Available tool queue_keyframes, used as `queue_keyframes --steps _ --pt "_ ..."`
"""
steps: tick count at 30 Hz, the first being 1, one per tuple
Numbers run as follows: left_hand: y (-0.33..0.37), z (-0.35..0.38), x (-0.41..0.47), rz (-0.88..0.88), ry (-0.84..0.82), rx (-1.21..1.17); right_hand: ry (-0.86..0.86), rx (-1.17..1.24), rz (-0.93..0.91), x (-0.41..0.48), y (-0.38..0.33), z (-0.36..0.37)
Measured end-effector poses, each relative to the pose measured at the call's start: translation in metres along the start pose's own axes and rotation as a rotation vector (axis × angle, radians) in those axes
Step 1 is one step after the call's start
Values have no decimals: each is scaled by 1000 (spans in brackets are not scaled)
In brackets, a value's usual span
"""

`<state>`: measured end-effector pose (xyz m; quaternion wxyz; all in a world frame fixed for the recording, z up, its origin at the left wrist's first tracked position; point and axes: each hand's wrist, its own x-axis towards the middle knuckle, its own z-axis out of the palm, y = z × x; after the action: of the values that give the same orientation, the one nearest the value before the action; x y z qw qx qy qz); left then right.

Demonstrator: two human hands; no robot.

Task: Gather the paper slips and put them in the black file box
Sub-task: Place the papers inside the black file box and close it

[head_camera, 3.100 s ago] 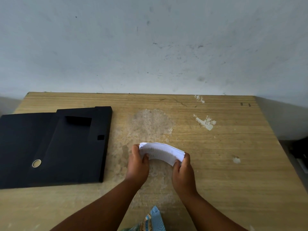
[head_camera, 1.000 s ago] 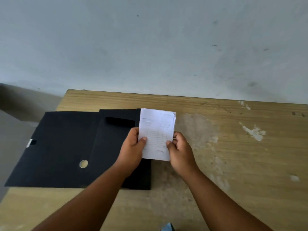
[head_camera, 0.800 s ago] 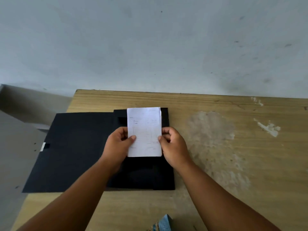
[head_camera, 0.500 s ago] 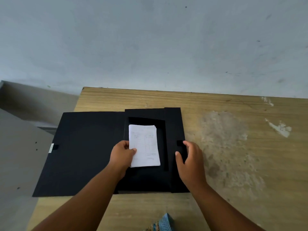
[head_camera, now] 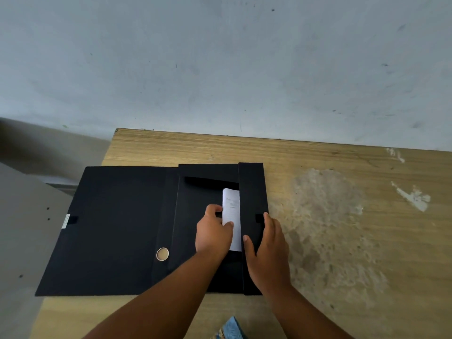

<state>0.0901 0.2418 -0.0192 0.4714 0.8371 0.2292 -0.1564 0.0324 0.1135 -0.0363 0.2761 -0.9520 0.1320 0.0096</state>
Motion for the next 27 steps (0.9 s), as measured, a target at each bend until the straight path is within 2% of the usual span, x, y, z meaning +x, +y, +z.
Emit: queue_keyframes --steps 3,6,11,15,17,19,22,24,27 --pt "0 5 -4 12 59 -1 3 -27 3 -1 -2 0" --pt "2 0 -6 45 89 100 16 -62 -3 -1 -3 0" --pt "1 -16 1 66 -20 87 20 -158 8 -2 -5 -1" --pt "-16 -46 11 43 -5 52 56 -246 11 -4 -14 -4" --pt "-35 -73 14 14 43 7 77 -307 -47 -4 -31 -4" --pt "-59 -103 20 -47 196 113 65 -331 -148 -7 -57 3" --pt "-90 -152 22 -309 459 230 -33 -321 -246 -14 -101 26" --pt "-107 -182 19 -449 468 191 -181 -309 -292 -19 -127 41" --pt "-132 -209 20 -489 417 252 -410 -294 -368 -25 -153 59"
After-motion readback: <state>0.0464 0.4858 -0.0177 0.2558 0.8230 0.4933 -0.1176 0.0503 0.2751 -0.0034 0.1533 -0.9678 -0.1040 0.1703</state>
